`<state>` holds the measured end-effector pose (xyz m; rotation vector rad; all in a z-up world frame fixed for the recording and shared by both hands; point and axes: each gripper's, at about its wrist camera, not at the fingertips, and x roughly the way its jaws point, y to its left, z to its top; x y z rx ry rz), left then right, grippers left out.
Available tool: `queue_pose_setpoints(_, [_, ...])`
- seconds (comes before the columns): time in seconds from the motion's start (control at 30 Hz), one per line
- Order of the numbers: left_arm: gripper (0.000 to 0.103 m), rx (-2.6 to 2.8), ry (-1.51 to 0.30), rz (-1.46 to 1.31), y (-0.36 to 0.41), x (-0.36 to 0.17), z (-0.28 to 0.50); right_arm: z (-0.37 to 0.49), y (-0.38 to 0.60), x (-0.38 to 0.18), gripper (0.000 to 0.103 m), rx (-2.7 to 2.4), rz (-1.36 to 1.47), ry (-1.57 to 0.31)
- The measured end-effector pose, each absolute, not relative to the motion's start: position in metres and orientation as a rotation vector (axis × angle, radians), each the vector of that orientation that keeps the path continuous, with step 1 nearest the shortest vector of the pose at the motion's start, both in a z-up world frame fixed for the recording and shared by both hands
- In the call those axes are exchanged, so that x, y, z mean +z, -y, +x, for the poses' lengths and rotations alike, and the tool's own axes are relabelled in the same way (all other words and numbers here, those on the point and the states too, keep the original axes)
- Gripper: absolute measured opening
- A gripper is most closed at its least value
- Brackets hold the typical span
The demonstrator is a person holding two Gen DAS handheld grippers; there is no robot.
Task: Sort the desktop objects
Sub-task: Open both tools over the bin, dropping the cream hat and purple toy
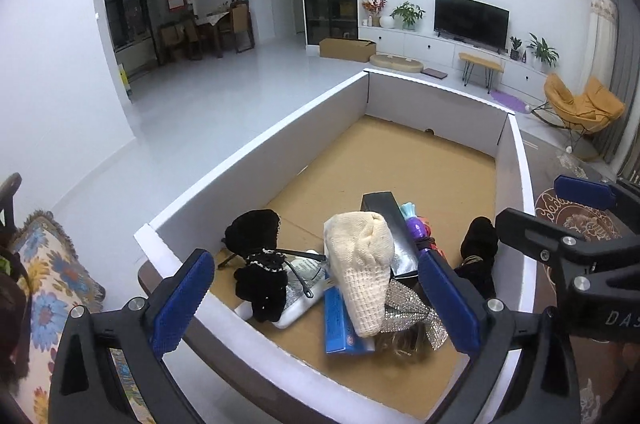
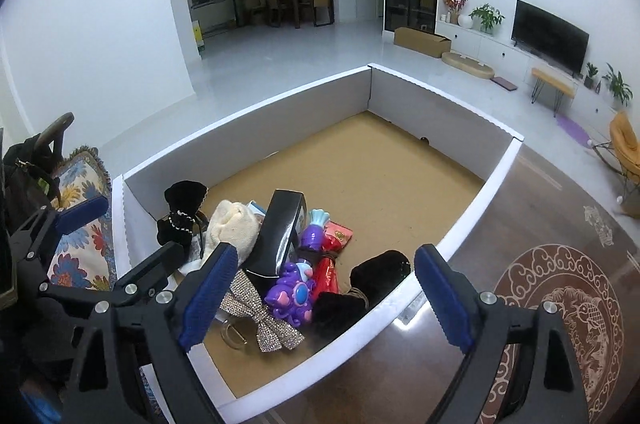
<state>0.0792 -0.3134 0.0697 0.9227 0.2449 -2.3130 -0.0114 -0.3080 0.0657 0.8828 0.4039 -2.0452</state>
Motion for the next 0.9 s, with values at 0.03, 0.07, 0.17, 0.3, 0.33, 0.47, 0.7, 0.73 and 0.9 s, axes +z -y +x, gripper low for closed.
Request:
queue_pose_setpoints(0.03, [0.103, -2.31, -0.249, 0.925, 0.315, 0.07, 0.08, -0.012, 0.308, 0.066, 0.09, -2.049, 0.884, -0.402])
queue_pose_setpoints(0.07, [0.103, -2.305, -0.256, 0.93, 0.316, 0.07, 0.081, -0.013, 0.307, 0.066, 0.09, -2.053, 0.886, -0.396])
queue_pose_setpoints(0.17, [0.103, -2.289, -0.26, 0.94, 0.32, 0.068, 0.082, -0.02, 0.304, 0.067, 0.09, -2.064, 0.903, -0.363])
queue_pose_setpoints(0.3, [0.103, -2.294, -0.282, 0.95, 0.324, 0.067, 0.083, -0.029, 0.302, 0.066, 0.09, -2.078, 0.941, -0.339])
queue_pose_setpoints(0.33, [0.103, -2.294, -0.289, 0.951, 0.325, 0.067, 0.083, -0.03, 0.302, 0.065, 0.09, -2.077, 0.947, -0.337])
queue_pose_setpoints(0.47, [0.103, -2.29, -0.278, 0.941, 0.326, 0.067, 0.084, -0.033, 0.304, 0.059, 0.09, -2.075, 0.964, -0.35])
queue_pose_setpoints(0.7, [0.103, -2.282, -0.296, 0.918, 0.331, 0.068, 0.088, -0.031, 0.314, 0.05, 0.09, -2.054, 0.996, -0.416])
queue_pose_setpoints(0.73, [0.103, -2.286, -0.302, 0.911, 0.332, 0.069, 0.089, -0.03, 0.315, 0.05, 0.09, -2.054, 0.994, -0.418])
queue_pose_setpoints(0.9, [0.103, -2.277, -0.348, 0.853, 0.335, 0.072, 0.097, -0.033, 0.315, 0.05, 0.09, -2.055, 1.0, -0.398])
